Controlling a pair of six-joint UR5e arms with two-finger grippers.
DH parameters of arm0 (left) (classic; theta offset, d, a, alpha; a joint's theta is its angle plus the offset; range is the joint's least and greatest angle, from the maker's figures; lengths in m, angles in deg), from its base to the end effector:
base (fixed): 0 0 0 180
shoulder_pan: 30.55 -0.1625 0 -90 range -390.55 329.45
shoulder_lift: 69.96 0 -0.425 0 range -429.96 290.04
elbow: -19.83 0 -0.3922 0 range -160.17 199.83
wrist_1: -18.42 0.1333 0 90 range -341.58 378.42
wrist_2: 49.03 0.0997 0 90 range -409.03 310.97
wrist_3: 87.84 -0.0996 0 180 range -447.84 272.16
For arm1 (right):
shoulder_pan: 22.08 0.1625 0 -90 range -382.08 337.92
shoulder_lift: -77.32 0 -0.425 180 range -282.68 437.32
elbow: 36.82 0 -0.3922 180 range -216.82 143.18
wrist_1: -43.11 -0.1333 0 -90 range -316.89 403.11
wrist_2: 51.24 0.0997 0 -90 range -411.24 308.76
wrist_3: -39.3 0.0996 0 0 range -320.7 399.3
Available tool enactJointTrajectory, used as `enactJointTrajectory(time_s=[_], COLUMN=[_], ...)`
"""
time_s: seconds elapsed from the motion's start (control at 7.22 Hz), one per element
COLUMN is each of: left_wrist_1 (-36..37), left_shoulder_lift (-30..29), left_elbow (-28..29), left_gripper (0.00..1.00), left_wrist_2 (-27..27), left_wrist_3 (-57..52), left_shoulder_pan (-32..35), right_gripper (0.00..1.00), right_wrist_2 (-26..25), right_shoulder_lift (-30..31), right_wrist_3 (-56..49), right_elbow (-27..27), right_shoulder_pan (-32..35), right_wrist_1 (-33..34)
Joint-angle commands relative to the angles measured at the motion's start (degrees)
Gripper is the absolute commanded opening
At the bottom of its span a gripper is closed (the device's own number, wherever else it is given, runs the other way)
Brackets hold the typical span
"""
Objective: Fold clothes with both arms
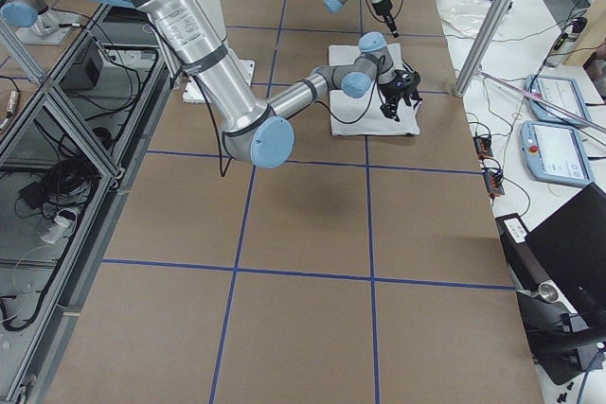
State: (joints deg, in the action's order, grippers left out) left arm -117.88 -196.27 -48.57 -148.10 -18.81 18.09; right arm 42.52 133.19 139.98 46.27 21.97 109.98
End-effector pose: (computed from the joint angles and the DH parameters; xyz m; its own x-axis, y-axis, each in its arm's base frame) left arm 0.4175 -0.6522 0.3658 0.5317 -0.0691 -0.8441 0.4924 0.8361 0.2417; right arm -0.4346 -0.5968 0.3216 0.3288 0.5754 0.7489 -0.7311 0.6570 -0.1838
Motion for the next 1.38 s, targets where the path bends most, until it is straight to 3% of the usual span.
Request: enactJointTrajectory(time_s=[0.0, 0.14, 0.69, 1.11, 1.25], left_wrist_1=[-0.2, -0.2, -0.1, -0.1, -0.1], left_shoulder_lift=[0.6, 0.6, 0.7, 0.7, 0.7], left_elbow=[-1.0, -1.1, -1.3, -1.3, -1.3], left_gripper=[0.44, 0.44, 0.44, 0.44, 0.44], left_wrist_2=[-2.4, -2.4, -2.4, -2.4, -2.4], left_wrist_3=[0.4, 0.4, 0.6, 0.6, 0.6], left_shoulder_pan=[0.1, 0.1, 0.1, 0.1, 0.1], right_gripper=[0.8, 0.84, 0.83, 0.74, 0.65], right_wrist_2=[-0.2, -0.9, -1.0, -1.0, -1.0], right_shoulder_lift=[8.7, 12.9, 15.9, 15.9, 15.9], right_wrist_3=[9.7, 11.9, 13.6, 13.7, 13.8], right_elbow=[10.9, 15.8, 16.4, 15.7, 15.4], right_shoulder_pan=[-6.6, -9.3, -12.4, -12.8, -13.1], right_wrist_1=[0.7, 1.6, 1.8, 1.9, 2.1])
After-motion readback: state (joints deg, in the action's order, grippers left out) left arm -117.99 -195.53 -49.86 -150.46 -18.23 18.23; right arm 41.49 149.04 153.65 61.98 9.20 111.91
